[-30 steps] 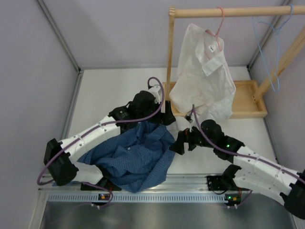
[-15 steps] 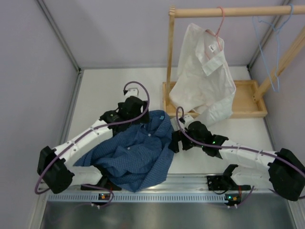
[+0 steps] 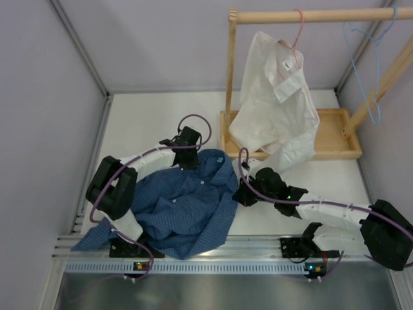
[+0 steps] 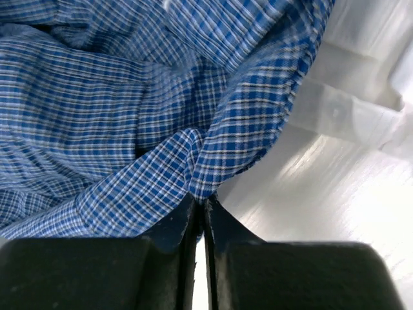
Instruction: Place the shirt on the hanger
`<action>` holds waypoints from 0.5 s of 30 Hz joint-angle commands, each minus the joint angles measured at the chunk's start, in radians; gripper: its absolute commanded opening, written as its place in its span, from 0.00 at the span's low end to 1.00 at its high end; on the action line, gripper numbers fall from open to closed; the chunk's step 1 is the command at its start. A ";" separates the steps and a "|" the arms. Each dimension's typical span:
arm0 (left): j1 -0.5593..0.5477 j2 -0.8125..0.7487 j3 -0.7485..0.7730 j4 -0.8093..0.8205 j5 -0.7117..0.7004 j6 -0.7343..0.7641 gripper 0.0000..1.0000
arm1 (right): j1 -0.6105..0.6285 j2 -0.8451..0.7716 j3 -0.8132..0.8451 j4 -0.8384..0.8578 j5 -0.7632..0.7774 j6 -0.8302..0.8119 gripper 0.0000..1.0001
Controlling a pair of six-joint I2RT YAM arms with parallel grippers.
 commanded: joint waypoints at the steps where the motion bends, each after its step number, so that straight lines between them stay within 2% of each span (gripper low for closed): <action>1: 0.000 -0.092 0.058 0.062 -0.016 -0.013 0.00 | 0.017 -0.103 0.015 0.032 0.038 -0.027 0.00; 4: 0.001 -0.250 0.072 0.046 -0.116 0.014 0.00 | 0.017 -0.191 0.057 -0.031 0.084 -0.065 0.00; 5: 0.000 -0.290 0.085 0.027 -0.180 0.025 0.00 | 0.017 -0.211 0.075 -0.099 0.099 -0.076 0.00; 8: -0.005 -0.457 0.151 -0.016 -0.245 0.103 0.00 | 0.016 -0.304 0.185 -0.277 0.138 -0.134 0.00; 10: -0.005 -0.549 0.190 -0.016 -0.251 0.178 0.00 | 0.017 -0.362 0.302 -0.370 0.147 -0.188 0.00; 11: -0.007 -0.569 0.237 -0.016 -0.247 0.206 0.00 | 0.017 -0.373 0.345 -0.473 0.147 -0.205 0.00; 12: -0.007 -0.592 0.263 -0.016 -0.227 0.231 0.00 | 0.017 -0.382 0.450 -0.529 0.147 -0.235 0.00; 15: -0.008 -0.588 0.364 -0.020 -0.163 0.320 0.00 | 0.017 -0.380 0.659 -0.723 0.181 -0.265 0.00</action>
